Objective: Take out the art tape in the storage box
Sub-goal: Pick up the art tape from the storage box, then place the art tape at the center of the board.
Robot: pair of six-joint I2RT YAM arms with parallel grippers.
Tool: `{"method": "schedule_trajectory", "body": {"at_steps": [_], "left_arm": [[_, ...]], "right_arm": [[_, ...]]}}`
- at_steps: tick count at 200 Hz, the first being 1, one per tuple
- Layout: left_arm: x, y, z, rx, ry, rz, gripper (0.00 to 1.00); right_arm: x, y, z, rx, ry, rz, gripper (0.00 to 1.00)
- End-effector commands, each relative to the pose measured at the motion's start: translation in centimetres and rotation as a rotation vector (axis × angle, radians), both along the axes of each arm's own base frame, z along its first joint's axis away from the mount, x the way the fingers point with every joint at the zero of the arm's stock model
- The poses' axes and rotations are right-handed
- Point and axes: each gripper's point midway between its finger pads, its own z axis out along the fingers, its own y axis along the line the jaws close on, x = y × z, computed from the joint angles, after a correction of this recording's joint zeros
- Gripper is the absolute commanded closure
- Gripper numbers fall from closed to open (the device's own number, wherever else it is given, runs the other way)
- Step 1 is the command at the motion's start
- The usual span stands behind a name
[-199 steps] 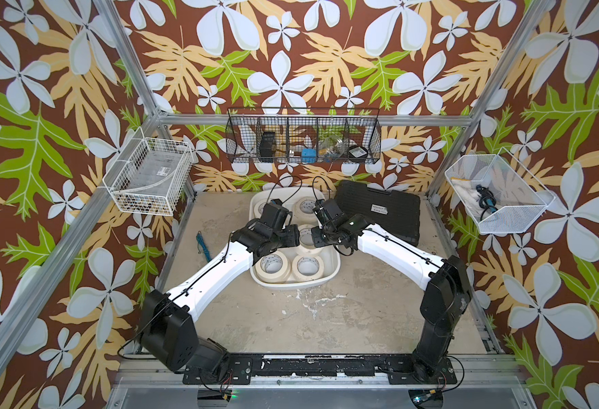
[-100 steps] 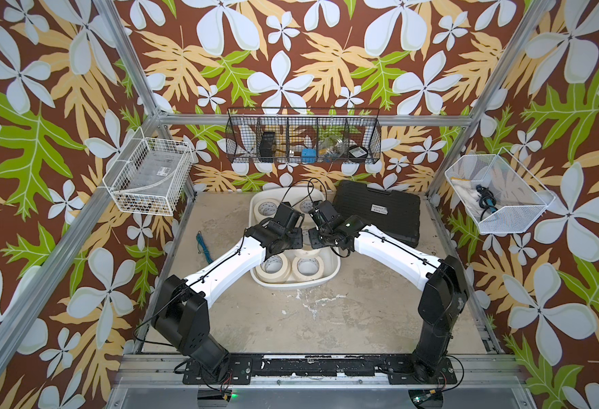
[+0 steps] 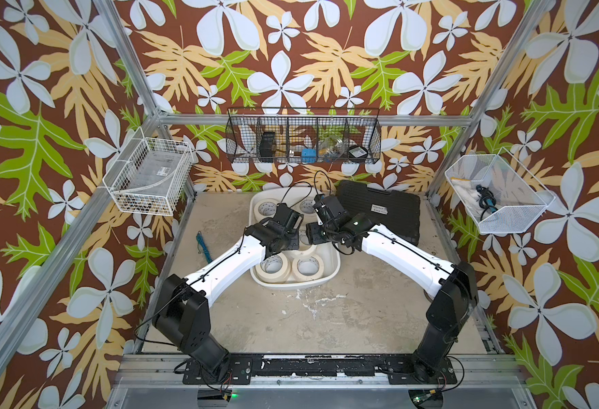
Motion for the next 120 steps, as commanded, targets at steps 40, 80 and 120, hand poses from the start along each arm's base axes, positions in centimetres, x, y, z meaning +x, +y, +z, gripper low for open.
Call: {"method": "schedule_trajectory", "body": {"at_steps": [40,80,120], "left_arm": [[2.8,11.0,2.1,-0.019,-0.044,0.272,0.92],[3.0,20.0,-1.0,-0.012,-0.002,0.54,0.92],[2.2,24.9,-4.4,-0.067,0.027,0.678,0.92]], "right_arm": [[-1.9,-2.6,6.9,0.07,-0.15,0.008,0.26],[-3.3,-4.5,4.4,0.072,-0.129,-0.009,0.26],[-4.2,-6.0,1.3,0.043,-0.077,-0.014,0.26]]}}
